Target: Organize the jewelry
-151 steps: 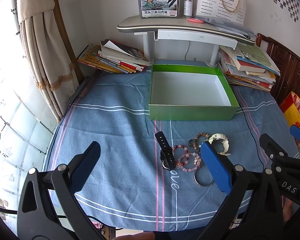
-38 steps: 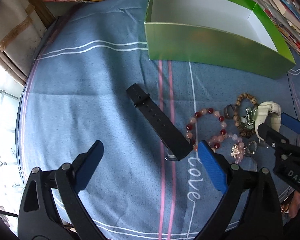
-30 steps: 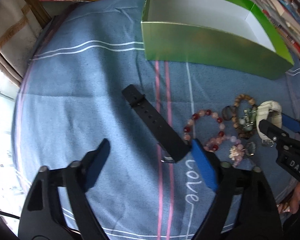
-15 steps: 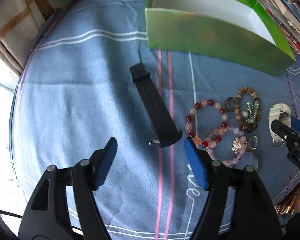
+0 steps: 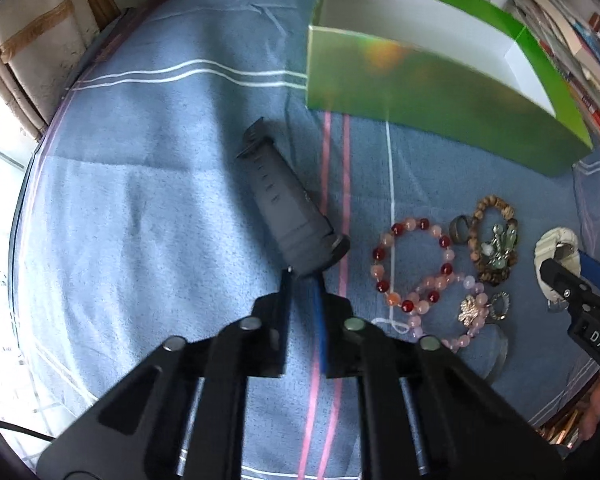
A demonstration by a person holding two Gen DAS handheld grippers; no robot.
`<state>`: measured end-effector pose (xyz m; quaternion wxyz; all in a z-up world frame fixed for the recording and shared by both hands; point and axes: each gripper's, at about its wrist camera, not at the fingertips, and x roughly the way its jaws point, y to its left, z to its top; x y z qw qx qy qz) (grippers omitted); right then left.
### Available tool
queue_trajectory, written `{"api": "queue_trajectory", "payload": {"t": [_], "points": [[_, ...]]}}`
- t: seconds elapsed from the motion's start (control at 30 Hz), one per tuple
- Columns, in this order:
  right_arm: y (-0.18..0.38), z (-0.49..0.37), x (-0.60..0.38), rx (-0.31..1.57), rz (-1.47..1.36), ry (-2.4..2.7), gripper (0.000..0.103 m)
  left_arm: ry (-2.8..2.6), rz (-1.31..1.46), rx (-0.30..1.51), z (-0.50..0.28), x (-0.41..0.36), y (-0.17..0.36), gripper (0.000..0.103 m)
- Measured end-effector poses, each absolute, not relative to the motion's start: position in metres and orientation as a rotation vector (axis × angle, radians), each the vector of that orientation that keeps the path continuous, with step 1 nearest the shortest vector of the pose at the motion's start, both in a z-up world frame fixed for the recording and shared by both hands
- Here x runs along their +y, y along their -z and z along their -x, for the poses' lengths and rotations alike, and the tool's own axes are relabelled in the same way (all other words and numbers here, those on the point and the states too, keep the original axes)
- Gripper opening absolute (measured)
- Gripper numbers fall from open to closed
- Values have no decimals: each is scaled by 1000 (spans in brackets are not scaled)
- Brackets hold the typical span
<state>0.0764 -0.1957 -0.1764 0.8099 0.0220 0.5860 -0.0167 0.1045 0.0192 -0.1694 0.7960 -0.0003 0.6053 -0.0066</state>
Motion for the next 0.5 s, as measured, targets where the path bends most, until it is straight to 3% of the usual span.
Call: {"api": "queue_trajectory", "payload": {"t": [0.4, 0.5], "points": [[177, -69, -204, 1250, -70, 40, 61, -25, 6, 1293, -91, 36, 162, 7], [177, -69, -205, 1250, -68, 41, 61, -50, 7, 1303, -83, 42, 166, 11]]}}
